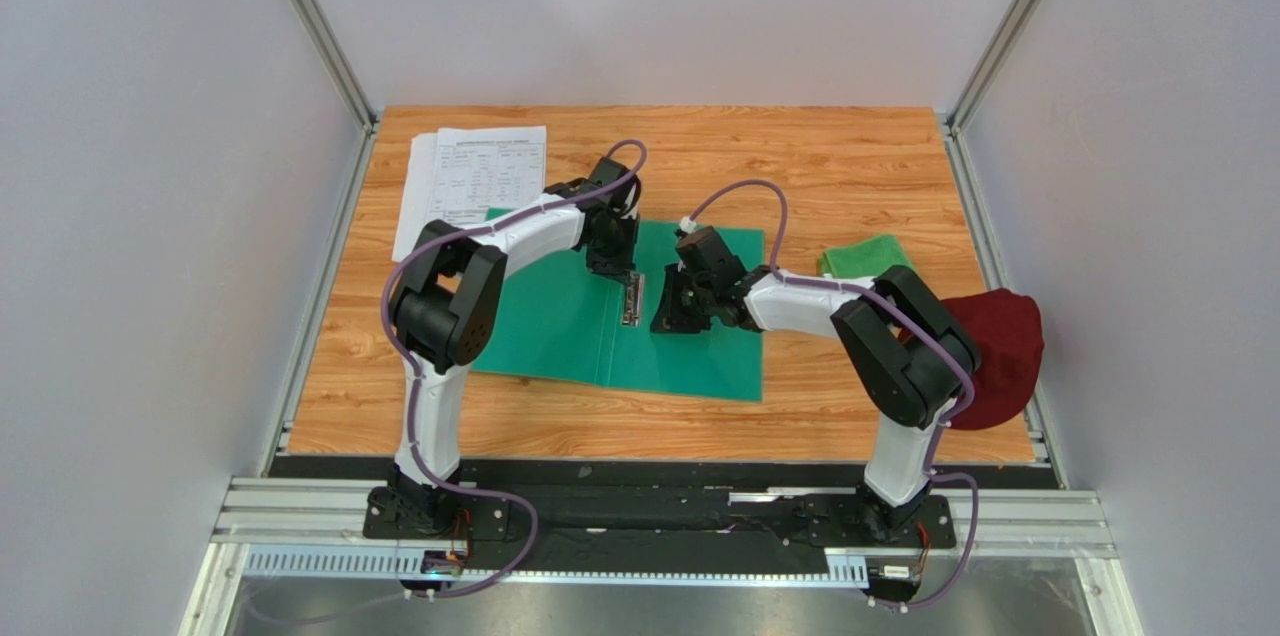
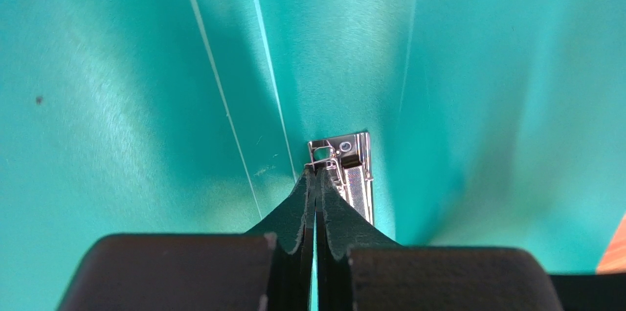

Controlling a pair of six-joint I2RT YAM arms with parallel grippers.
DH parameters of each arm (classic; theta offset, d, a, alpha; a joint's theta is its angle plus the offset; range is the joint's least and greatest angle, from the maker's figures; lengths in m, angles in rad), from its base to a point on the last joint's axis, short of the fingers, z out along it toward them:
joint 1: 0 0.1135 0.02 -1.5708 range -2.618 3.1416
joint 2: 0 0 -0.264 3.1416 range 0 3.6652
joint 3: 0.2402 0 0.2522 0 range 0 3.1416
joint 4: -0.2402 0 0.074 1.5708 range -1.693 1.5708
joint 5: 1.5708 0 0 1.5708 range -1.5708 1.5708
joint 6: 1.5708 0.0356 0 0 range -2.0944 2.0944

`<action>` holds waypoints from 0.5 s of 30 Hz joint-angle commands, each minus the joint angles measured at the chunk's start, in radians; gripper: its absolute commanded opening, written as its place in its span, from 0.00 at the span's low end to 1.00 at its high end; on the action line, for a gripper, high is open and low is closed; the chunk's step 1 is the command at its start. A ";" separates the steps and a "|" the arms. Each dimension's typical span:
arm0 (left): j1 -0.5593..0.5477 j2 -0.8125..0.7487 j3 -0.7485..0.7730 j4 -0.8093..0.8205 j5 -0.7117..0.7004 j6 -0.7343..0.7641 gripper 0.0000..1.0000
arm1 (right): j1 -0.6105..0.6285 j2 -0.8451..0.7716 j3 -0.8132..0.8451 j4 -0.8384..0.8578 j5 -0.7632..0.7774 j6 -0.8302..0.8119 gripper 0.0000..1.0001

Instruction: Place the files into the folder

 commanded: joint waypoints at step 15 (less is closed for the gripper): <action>-0.002 -0.040 -0.178 -0.040 0.034 -0.306 0.00 | -0.043 0.022 -0.040 0.287 -0.305 0.017 0.27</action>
